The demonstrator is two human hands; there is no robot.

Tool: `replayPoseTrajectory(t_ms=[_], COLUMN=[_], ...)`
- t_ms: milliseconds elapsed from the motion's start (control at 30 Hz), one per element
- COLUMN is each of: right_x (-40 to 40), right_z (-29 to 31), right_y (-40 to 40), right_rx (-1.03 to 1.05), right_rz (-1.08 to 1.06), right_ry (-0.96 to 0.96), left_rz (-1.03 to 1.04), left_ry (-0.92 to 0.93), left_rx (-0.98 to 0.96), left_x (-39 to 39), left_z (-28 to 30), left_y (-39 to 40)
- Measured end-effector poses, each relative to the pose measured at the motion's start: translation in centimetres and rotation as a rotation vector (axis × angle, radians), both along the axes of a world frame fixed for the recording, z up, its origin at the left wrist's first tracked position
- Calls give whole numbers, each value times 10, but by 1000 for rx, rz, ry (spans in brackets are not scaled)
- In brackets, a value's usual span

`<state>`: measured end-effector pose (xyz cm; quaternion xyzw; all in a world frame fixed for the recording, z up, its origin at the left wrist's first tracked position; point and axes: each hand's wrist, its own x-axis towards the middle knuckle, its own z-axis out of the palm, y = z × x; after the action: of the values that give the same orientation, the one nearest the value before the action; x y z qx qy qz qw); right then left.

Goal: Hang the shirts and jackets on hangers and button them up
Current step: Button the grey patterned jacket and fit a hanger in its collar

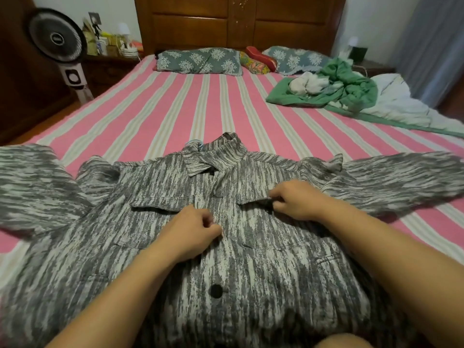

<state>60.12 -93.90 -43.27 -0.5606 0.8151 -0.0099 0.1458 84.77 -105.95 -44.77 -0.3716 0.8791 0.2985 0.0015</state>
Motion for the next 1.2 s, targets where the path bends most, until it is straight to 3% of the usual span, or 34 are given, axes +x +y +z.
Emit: replayPoseTrajectory(t_ms=[67, 133, 200, 300, 400, 567, 700, 800, 900, 1033, 1100, 1200], right_x=[-15, -26, -33, -40, -43, -49, -54, -52, -48, -39, -27, -3], right_z=[0, -8, -20, -24, -20, -23, -27, -27, -31, -9, 11, 9], right_y=[-8, -11, -11, -18, -19, -23, -29, -28, -30, -15, 1, 5], right_rx=[-18, -101, -217, -269, -309, -367, -443, -449, -423, -509, -556, -145], right_rz=[-74, -115, -168, -139, -92, -133, -223, -252, -225, -148, -105, -22], right_ry=[-242, -392, -522, -554, -631, -671, -743, -832, -732, -327, -272, -221], left_rz=[67, 95, 40, -16, -92, -49, -2, -14, -28, 54, 86, 101], left_ry=[86, 190, 262, 233, 192, 229, 409, 424, 398, 380, 357, 345], left_rx=[-23, -157, -146, -12, -37, 512, 788, 917, 957, 966, 978, 970], left_x=[1, -1, -14, -61, -113, -139, -134, -134, -136, -142, -143, -144], left_z=[2, 7, 19, 33, 31, 4, -14, -17, -15, -15, -16, -15], left_y=[4, 13, 22, 19, 5, -22, -33, -42, -44, -40, -45, -48])
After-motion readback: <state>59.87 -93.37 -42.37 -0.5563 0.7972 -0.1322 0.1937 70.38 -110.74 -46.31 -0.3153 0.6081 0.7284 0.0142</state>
